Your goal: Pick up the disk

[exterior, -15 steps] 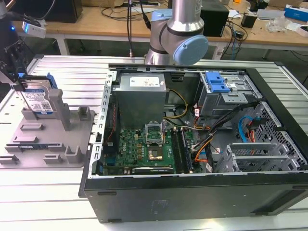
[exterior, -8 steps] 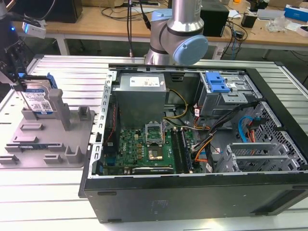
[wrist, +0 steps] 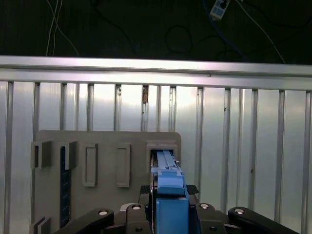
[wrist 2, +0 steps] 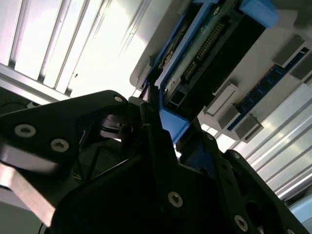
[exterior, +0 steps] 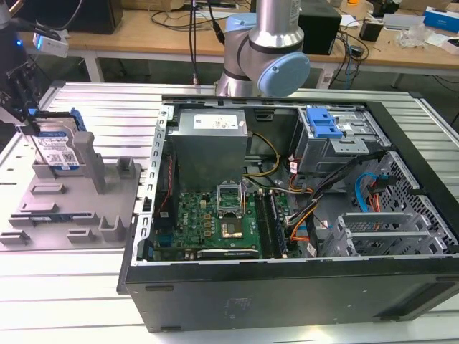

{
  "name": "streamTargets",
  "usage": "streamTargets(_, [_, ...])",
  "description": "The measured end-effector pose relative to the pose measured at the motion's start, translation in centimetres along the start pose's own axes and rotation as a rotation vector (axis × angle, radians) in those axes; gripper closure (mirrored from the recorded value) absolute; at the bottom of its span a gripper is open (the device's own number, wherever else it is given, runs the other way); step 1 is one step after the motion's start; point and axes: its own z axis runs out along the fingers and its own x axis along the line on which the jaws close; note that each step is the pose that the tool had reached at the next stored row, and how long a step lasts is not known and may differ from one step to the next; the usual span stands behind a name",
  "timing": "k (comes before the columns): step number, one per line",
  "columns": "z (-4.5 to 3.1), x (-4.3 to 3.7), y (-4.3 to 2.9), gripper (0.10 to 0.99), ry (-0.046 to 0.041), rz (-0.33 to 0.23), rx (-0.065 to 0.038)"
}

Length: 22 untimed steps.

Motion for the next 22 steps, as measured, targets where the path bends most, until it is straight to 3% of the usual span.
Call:
streamTargets(11, [-0.07, 0.24, 0.02, 0.718, -0.0007, 0.008, 0.000])
streamTargets(22, [-1.83, 0.28, 0.04, 0.718, -0.0074, 0.008, 0.001])
